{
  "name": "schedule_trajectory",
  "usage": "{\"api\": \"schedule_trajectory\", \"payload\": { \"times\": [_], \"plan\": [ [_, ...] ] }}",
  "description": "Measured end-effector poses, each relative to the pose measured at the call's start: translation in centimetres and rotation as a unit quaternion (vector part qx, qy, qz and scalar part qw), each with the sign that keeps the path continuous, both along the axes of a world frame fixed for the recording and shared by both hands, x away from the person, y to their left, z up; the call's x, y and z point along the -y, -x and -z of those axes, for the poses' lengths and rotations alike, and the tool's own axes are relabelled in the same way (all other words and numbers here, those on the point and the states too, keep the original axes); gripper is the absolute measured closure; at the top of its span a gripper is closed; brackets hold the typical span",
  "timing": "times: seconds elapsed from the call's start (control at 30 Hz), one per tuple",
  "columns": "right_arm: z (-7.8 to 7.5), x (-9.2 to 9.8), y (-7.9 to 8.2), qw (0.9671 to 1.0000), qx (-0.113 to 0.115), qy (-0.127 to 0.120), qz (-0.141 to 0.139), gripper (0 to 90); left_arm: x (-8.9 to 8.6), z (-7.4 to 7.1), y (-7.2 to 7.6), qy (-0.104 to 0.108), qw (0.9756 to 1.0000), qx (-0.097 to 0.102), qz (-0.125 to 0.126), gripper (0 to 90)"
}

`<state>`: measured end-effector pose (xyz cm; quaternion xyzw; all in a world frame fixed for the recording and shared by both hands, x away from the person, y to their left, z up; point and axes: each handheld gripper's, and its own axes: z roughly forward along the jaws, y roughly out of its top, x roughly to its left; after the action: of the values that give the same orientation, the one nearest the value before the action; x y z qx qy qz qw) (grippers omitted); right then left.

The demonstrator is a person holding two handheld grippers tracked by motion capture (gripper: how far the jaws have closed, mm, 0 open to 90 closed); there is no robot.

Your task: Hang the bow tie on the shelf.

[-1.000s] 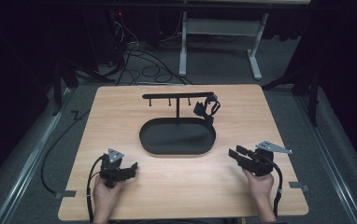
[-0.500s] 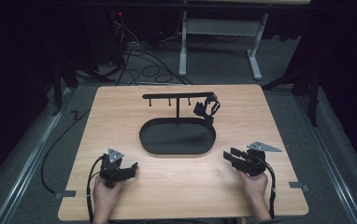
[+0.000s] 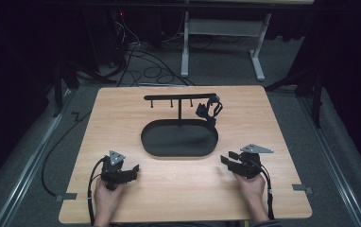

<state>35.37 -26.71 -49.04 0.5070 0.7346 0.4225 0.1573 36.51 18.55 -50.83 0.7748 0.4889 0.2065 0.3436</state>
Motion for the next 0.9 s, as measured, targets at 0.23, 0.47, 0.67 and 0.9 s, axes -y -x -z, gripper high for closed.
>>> {"api": "schedule_trajectory", "payload": {
  "times": [0.23, 0.47, 0.67, 0.9],
  "plan": [
    [0.6, -0.6, 0.0, 0.9995, -0.001, 0.03, 0.007, 55.1, 0.0, 0.0, 0.0, 0.0, 1.0, -0.001, 0.001, 20.3],
    [1.0, -0.9, 0.0, 0.9989, -0.003, 0.046, 0.007, 54.9, 0.0, 0.0, 0.0, 0.0, 1.0, -0.001, 0.001, 20.4],
    [1.1, -1.4, -0.1, 0.9976, -0.01, 0.068, 0.005, 52.9, 0.0, 0.0, 0.0, 0.001, 1.0, -0.001, 0.001, 20.4],
    [1.2, -2.4, 0.1, 0.9929, 0.004, 0.119, -0.003, 48.1, 0.0, 0.0, 0.0, 0.0, 1.0, -0.001, 0.002, 20.4]
  ]
}}
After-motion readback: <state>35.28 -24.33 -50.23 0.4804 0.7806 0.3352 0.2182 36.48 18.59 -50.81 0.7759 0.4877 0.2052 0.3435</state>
